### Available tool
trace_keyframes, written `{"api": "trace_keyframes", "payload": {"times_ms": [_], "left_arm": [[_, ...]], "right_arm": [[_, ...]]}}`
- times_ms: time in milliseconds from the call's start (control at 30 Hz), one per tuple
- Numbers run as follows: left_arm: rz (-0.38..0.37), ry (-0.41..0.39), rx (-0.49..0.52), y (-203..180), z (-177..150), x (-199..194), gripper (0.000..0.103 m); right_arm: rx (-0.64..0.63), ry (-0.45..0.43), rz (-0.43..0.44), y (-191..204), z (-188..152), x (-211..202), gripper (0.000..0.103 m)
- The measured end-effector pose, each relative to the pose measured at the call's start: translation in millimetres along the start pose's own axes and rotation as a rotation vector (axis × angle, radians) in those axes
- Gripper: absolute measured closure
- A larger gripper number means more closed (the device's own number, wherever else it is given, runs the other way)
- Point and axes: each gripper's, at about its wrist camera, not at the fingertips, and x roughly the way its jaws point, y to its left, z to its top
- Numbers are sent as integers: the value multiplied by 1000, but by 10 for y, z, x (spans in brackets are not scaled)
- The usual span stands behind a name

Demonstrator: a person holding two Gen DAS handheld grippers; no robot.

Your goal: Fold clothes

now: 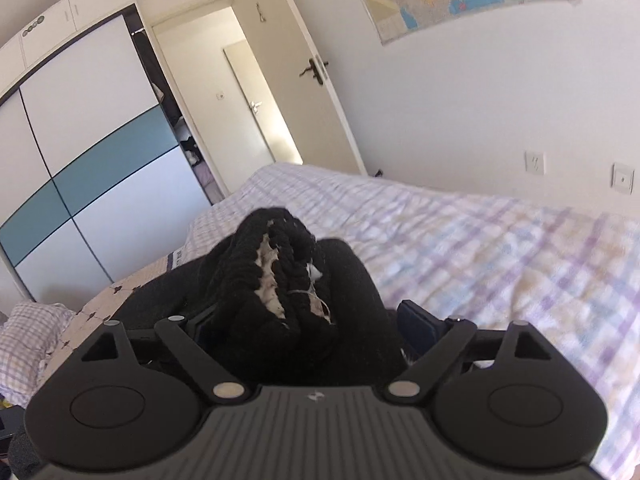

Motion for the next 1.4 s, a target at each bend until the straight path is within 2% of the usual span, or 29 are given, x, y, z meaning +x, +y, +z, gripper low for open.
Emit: {"api": "trace_keyframes", "payload": {"times_ms": [67, 133, 233, 400, 500, 600, 800, 900, 1033, 1167, 1200, 1367, 1400], "left_arm": [[55, 0, 45, 134, -45, -177, 17], [144, -1, 78, 308, -111, -384, 16], [289, -3, 120, 585, -134, -748, 16], [515, -92, 172, 991, -98, -1605, 16], [663, -108, 206, 1132, -42, -2040, 16], [774, -129, 278, 1124, 24, -2434, 16], [941, -198, 340, 1049, 119, -3339, 16], [1027, -230, 330, 1120, 124, -3811, 16], [1104, -239, 296, 1269, 58, -4323, 25], [1118, -244, 220, 1507, -81, -4592, 30], [1114, -243, 193, 1583, -124, -4631, 32], [1081, -168, 84, 2023, -392, -4525, 61], [1077, -152, 68, 2095, -432, -4486, 64]], "right_arm": [[-10, -98, -21, 6, 32, -233, 13], [-7, -196, -31, -30, 60, -496, 13], [6, -262, -9, -14, -116, -823, 12], [31, -299, 43, 114, -629, -1235, 11], [136, -278, 97, 343, -905, -1491, 10], [175, -259, 214, 782, -1029, -1678, 10], [-44, -145, 380, 2062, -1187, -1610, 10], [-92, -64, 476, 2604, -1401, -1515, 10], [-153, 61, 565, 3319, -1781, -1428, 10], [-250, 169, 603, 3914, -2197, -1405, 10], [-285, 183, 602, 4042, -2289, -1394, 10], [-426, 271, 511, 4426, -2781, -1201, 10], [-447, 289, 496, 4456, -2883, -1146, 10]]}}
